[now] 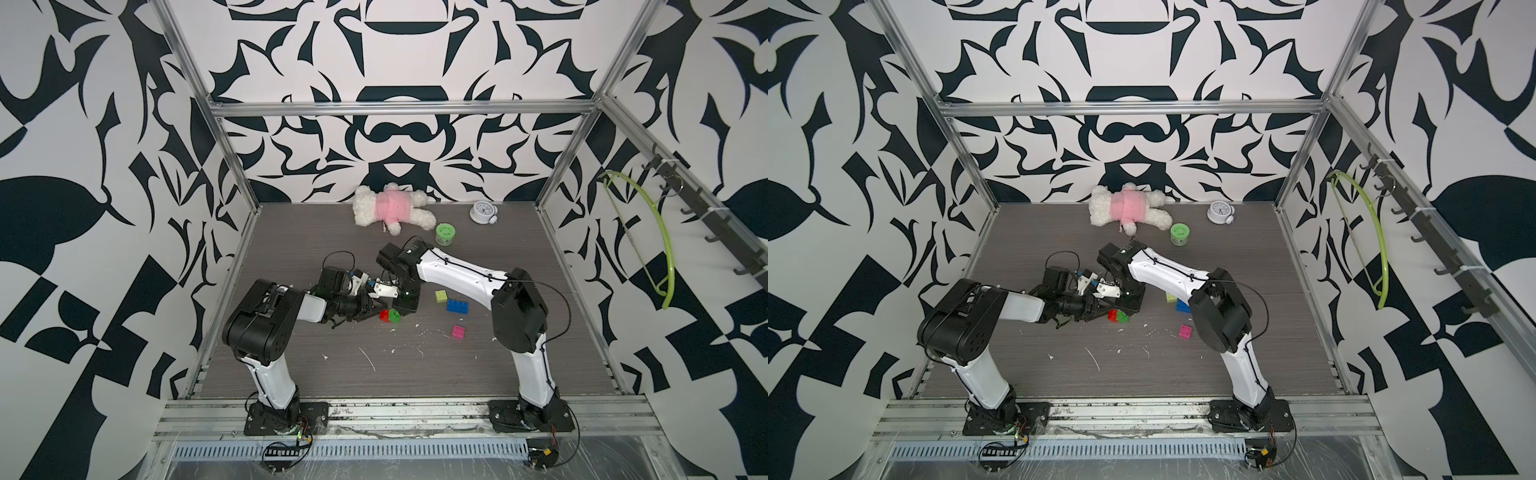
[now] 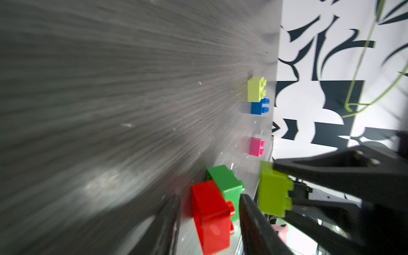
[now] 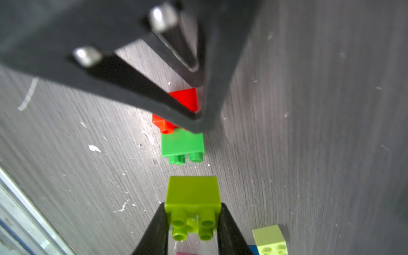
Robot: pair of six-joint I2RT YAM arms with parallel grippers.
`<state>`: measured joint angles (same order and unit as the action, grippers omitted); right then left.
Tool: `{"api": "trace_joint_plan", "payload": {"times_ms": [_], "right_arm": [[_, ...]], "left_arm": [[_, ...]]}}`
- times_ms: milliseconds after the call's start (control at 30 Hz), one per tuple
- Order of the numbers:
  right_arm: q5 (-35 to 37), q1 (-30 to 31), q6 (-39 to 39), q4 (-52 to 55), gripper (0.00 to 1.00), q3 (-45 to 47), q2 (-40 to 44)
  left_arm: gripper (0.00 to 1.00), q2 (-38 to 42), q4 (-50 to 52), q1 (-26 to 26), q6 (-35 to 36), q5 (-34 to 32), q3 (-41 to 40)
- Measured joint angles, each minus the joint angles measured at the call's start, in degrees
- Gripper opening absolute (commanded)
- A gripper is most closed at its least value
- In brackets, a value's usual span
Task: Assemble the letter y with lego
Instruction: Assemble the lego brick with the lego brick.
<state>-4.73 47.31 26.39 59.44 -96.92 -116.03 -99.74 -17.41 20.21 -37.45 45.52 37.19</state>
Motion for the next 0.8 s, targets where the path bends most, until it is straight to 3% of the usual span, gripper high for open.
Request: {"api": "trace_joint_plan", "payload": {"times_ms": [233,467,800], "right_arm": [[-2.19,-0.76,-6.86,-8.04,0.14,9.09,8.2],[-3.26,-0.83,-9.77,-11.76,0.14,12.07,9.18],[-3.61,-0.83,-10.25,-13.62,0.14,13.42,9.18]], "left_arm": [[0.47,3.85,15.1,0.07,6.58,-4.26,7.63],[0.46,3.74,26.21,2.71,12.07,-8.26,11.17],[0.4,1.6,31.21,5.14,14.6,-10.19,12.52]]}}
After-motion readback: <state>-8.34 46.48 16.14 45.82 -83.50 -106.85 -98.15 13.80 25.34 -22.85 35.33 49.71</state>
